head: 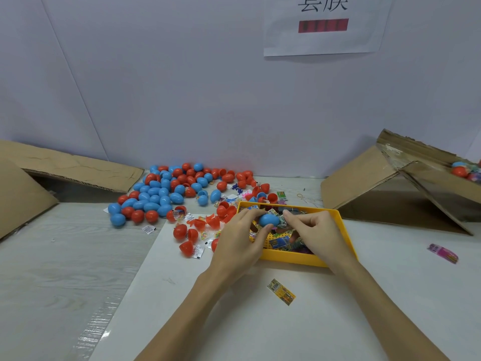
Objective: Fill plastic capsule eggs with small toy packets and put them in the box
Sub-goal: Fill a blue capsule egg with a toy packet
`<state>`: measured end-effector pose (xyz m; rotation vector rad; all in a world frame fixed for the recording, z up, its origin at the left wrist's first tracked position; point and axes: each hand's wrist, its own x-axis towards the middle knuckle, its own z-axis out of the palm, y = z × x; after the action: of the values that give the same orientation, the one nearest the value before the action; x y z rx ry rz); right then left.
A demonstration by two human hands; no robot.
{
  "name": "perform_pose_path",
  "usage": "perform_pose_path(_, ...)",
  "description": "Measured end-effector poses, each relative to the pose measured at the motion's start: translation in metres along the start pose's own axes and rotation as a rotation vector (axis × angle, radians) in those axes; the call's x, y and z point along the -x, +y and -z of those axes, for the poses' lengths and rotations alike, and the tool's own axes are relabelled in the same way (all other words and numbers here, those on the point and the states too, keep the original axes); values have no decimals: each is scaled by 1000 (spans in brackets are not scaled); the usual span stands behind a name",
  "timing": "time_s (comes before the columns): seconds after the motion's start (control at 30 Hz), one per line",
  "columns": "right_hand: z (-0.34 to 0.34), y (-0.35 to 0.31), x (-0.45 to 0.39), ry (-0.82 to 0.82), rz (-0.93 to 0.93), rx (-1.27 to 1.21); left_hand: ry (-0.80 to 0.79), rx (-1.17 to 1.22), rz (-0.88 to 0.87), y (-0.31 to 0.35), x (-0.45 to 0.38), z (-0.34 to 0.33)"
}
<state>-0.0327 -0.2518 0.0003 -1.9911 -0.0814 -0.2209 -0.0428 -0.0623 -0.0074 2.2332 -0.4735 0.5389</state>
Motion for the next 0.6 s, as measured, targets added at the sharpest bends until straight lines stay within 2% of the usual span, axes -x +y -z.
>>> perform_pose_path(0.27, 0, -3, 0, -77, 33, -24, -56, 17, 5, 1, 1, -1)
perform_pose_path(0.47, 6, -5, 1, -136, 64, -237, 0, 120, 24, 1, -1, 1)
perform_pose_path(0.6, 9, -5, 1, -137, 70, -237, 19, 180, 42, 3, -2, 3)
